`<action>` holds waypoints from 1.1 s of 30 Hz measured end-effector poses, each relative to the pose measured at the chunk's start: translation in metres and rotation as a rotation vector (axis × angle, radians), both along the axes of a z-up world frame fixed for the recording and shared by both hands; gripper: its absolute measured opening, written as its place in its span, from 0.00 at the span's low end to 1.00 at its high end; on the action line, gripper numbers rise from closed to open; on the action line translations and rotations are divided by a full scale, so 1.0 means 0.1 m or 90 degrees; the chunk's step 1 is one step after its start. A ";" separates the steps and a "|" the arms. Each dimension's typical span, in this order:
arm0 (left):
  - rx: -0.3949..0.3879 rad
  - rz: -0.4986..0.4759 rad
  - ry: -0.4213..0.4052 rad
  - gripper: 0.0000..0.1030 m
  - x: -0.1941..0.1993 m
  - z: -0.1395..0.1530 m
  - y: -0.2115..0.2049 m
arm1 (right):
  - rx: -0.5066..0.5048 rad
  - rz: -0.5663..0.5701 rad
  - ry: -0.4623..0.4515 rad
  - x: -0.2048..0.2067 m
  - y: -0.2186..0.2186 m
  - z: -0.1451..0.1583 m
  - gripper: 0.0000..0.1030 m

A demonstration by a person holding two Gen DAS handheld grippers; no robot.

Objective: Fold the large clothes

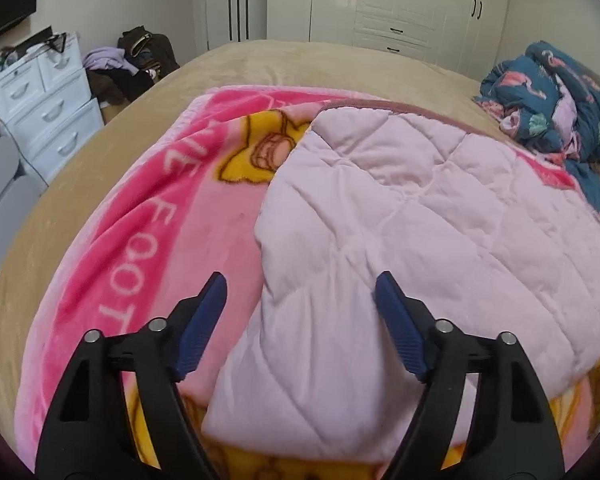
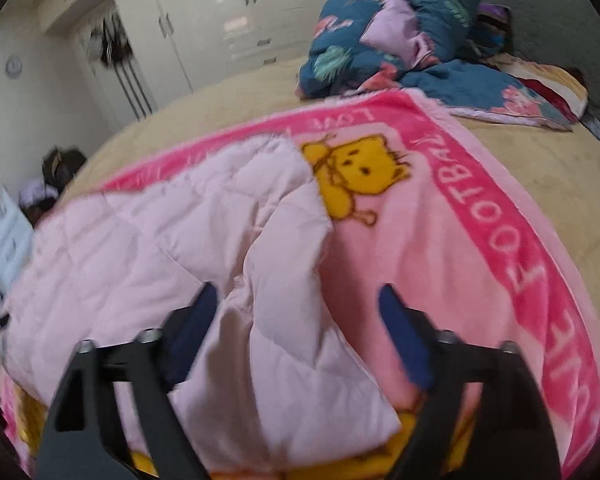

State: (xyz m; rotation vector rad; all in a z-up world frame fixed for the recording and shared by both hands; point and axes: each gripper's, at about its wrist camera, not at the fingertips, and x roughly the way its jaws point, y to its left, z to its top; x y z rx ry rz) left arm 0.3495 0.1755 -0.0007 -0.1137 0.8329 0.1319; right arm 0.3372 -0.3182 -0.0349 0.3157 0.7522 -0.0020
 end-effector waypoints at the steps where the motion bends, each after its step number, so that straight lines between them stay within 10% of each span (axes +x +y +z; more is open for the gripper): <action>1: -0.006 0.002 -0.001 0.75 -0.06 0.03 0.00 | 0.006 -0.002 -0.008 -0.07 -0.02 0.03 0.92; 5: -0.029 0.001 -0.012 0.91 -0.26 0.12 0.00 | 0.026 0.003 -0.031 -0.35 -0.04 0.16 0.96; 22: -0.086 0.015 0.034 0.91 -0.81 -0.11 -0.07 | 0.075 0.008 0.003 -0.96 0.14 -0.04 0.96; 33: -0.353 0.069 0.063 0.91 -0.74 -0.51 0.14 | 0.130 -0.020 0.060 -0.77 0.27 -0.32 0.96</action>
